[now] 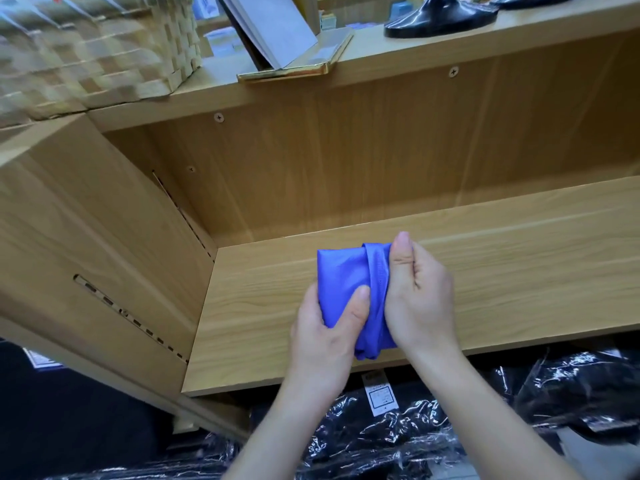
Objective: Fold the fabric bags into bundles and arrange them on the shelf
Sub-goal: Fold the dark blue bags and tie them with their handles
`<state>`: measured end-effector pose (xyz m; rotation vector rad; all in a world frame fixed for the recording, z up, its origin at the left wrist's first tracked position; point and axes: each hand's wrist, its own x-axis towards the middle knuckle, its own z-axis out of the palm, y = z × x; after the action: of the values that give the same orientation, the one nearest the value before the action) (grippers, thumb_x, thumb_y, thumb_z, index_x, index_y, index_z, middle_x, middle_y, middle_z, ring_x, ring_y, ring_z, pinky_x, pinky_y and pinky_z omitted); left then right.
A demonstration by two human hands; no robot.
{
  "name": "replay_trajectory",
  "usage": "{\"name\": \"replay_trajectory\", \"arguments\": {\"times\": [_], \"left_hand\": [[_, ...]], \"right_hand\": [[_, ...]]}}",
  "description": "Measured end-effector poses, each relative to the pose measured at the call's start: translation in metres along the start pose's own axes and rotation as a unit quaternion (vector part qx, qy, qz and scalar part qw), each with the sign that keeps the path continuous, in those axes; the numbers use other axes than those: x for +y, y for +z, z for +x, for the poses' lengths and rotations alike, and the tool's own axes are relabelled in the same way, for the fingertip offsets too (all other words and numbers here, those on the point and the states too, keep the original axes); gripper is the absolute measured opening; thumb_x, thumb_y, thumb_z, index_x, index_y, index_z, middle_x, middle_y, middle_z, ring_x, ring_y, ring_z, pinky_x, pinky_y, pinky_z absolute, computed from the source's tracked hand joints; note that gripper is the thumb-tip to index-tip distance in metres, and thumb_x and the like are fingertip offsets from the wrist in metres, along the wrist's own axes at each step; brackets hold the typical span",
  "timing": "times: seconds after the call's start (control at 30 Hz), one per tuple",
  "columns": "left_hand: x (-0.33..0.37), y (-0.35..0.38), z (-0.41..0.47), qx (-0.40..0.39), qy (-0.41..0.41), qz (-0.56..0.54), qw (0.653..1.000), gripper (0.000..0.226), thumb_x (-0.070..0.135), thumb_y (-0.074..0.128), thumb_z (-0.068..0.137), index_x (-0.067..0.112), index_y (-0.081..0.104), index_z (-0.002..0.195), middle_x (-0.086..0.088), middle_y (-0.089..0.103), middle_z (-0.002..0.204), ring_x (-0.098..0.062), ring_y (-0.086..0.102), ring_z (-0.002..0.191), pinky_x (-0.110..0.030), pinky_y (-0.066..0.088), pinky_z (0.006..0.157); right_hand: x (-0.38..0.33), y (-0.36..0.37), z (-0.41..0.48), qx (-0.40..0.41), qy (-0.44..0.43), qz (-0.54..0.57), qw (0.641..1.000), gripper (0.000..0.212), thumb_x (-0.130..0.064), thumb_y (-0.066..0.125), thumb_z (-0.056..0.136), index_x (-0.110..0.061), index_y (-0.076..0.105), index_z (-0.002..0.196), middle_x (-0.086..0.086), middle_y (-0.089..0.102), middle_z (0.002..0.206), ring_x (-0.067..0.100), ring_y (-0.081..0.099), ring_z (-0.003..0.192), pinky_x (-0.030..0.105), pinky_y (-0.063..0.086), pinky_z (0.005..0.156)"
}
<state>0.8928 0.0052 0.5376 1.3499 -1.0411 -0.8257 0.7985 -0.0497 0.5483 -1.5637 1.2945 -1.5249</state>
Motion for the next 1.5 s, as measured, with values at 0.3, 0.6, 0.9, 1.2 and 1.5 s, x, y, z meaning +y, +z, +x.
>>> {"name": "replay_trajectory", "arguments": {"times": [0.3, 0.6, 0.9, 1.2, 1.5], "left_hand": [[-0.009, -0.02, 0.004, 0.009, -0.057, -0.02, 0.998, 0.032, 0.063, 0.064, 0.069, 0.044, 0.057, 0.093, 0.006, 0.071, 0.095, -0.026, 0.069, 0.09, -0.058, 0.055, 0.076], [-0.013, -0.034, 0.017, 0.019, -0.138, -0.178, 0.974, 0.027, 0.014, 0.058, 0.095, 0.019, 0.054, 0.121, -0.003, 0.072, 0.103, -0.014, 0.067, 0.083, -0.034, 0.052, 0.073], [-0.01, -0.025, 0.04, -0.21, -0.057, -0.054, 0.975, 0.021, -0.006, 0.056, 0.091, 0.009, 0.065, 0.103, -0.006, 0.067, 0.092, -0.002, 0.064, 0.07, -0.017, 0.053, 0.061], [-0.011, 0.089, 0.06, -0.2, -0.135, -0.064, 0.968, 0.007, 0.02, 0.064, 0.092, 0.023, 0.062, 0.098, 0.001, 0.07, 0.079, -0.009, 0.063, 0.065, -0.028, 0.055, 0.059], [-0.022, 0.262, 0.097, -0.238, -0.17, -0.049, 0.955, 0.029, 0.005, 0.068, 0.088, 0.024, 0.052, 0.103, 0.001, 0.072, 0.073, -0.012, 0.066, 0.063, -0.03, 0.057, 0.063]], "right_hand": [[-0.009, -0.01, -0.016, -0.261, 0.192, 0.236, 0.916, 0.028, -0.017, 0.069, 0.088, -0.016, 0.059, 0.114, 0.001, 0.073, 0.1, 0.015, 0.07, 0.091, 0.026, 0.054, 0.074], [-0.003, -0.008, -0.045, -0.225, 0.107, 0.064, 0.966, 0.058, -0.007, 0.059, 0.093, -0.053, 0.047, 0.127, -0.021, 0.067, 0.111, 0.006, 0.066, 0.096, 0.042, 0.057, 0.08], [0.007, -0.079, -0.022, -0.149, 0.102, -0.005, 0.984, 0.043, -0.009, 0.078, 0.079, -0.038, 0.065, 0.107, -0.021, 0.071, 0.095, 0.001, 0.062, 0.084, 0.013, 0.049, 0.079], [0.067, -0.151, 0.026, -0.074, 0.227, 0.111, 0.965, 0.011, -0.011, 0.064, 0.09, -0.008, 0.065, 0.101, 0.002, 0.068, 0.069, 0.01, 0.05, 0.049, 0.017, 0.044, 0.048], [0.153, -0.25, 0.109, 0.026, 0.325, 0.128, 0.936, 0.039, -0.021, 0.063, 0.094, 0.006, 0.054, 0.12, 0.008, 0.062, 0.079, 0.012, 0.054, 0.046, 0.022, 0.049, 0.051]]}}
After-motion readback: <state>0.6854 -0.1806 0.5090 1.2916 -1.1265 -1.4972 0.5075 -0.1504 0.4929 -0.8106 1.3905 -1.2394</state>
